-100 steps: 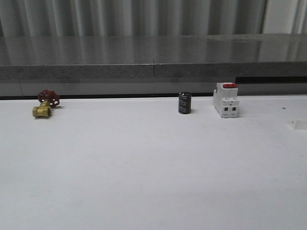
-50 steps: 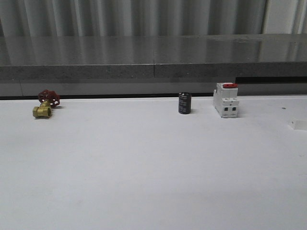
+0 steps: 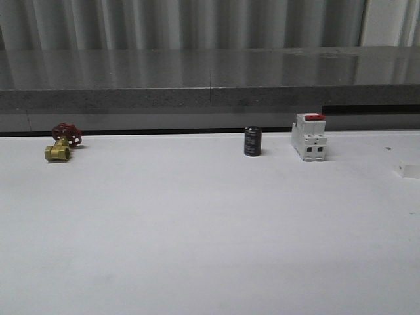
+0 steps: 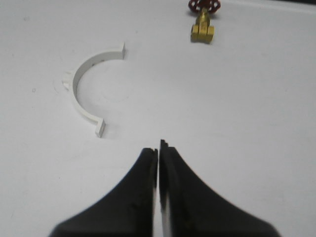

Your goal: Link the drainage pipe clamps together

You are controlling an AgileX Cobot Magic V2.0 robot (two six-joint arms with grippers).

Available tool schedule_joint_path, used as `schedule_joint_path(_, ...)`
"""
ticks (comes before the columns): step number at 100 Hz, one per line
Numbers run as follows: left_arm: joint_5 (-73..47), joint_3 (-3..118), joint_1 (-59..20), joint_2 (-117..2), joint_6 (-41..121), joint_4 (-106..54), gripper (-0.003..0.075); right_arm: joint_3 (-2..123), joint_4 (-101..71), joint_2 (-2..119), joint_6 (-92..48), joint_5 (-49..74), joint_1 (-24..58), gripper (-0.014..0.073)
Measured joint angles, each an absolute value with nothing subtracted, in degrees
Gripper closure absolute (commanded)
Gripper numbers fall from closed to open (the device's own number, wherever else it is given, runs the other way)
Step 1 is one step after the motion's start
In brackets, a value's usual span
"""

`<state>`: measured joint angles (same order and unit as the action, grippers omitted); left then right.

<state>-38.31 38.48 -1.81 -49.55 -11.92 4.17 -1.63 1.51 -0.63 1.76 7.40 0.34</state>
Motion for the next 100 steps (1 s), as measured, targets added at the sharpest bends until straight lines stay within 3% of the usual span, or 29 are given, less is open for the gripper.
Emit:
schedule_joint_path(12,-38.3,38.5,-1.8,-52.7,-11.9,4.3,0.0195,-1.6,1.5,-0.6,1.8,7.4,0.3,0.066)
schedule_joint_path(22,-38.1,38.5,-1.8,-54.2,-11.9,4.3,0.0063,-1.6,1.5,-0.6,1.8,7.4,0.3,0.066)
schedule_joint_path(53,-39.7,44.8,-1.3,-64.1,-11.9,5.3,0.0063,-1.6,1.5,-0.6,1.8,7.4,0.3,0.066)
schedule_joint_path(100,-45.1,67.7,12.0,-94.7,0.3,2.2,0.0063,-1.6,1.5,-0.6,1.8,7.4,0.3,0.066)
